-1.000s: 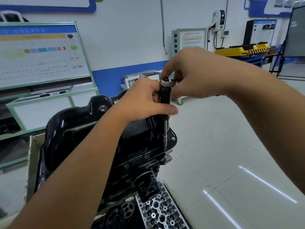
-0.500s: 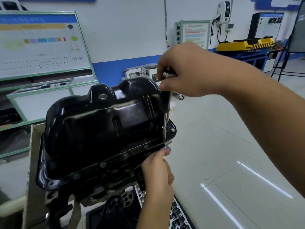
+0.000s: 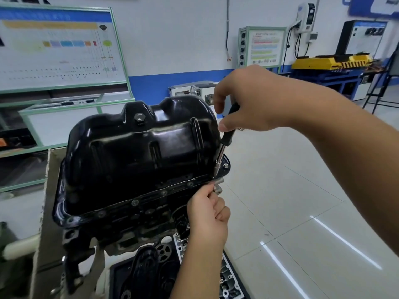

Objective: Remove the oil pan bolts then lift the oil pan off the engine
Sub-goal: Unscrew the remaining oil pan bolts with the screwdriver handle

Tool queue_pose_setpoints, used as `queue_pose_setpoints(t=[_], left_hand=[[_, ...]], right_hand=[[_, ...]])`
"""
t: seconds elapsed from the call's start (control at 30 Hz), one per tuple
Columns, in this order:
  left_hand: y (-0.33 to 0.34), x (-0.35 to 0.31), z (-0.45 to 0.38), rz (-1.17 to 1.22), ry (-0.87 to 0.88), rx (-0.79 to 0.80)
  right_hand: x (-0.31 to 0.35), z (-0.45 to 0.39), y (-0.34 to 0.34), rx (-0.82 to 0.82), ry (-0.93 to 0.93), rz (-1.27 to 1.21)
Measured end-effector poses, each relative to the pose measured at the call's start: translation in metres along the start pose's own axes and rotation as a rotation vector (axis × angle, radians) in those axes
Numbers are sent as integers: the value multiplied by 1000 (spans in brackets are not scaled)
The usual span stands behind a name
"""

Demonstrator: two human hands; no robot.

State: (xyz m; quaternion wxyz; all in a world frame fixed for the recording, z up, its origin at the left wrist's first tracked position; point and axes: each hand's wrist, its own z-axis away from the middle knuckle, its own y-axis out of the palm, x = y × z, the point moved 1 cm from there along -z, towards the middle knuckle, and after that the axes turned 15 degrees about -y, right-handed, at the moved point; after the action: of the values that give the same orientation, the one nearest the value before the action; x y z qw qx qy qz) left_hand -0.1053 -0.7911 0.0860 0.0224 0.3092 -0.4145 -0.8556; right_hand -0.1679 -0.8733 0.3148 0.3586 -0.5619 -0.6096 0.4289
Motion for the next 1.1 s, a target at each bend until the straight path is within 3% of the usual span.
queue_pose_setpoints(t=[0.37,0.63,0.9,1.1], left_hand=[[15,2,2,43,-67,-68],[24,-10,0,297,-239,52],[33,-24,-4,336,-398,47],[36,-24,-5,381,-397,42]], right_hand=[[-6,15,-1,-84,-6,-99],[-13,25,-6,-111,6,-130],[-16,40,-9,-226,49,-112],[-19,46,-5,-250,90,-119]])
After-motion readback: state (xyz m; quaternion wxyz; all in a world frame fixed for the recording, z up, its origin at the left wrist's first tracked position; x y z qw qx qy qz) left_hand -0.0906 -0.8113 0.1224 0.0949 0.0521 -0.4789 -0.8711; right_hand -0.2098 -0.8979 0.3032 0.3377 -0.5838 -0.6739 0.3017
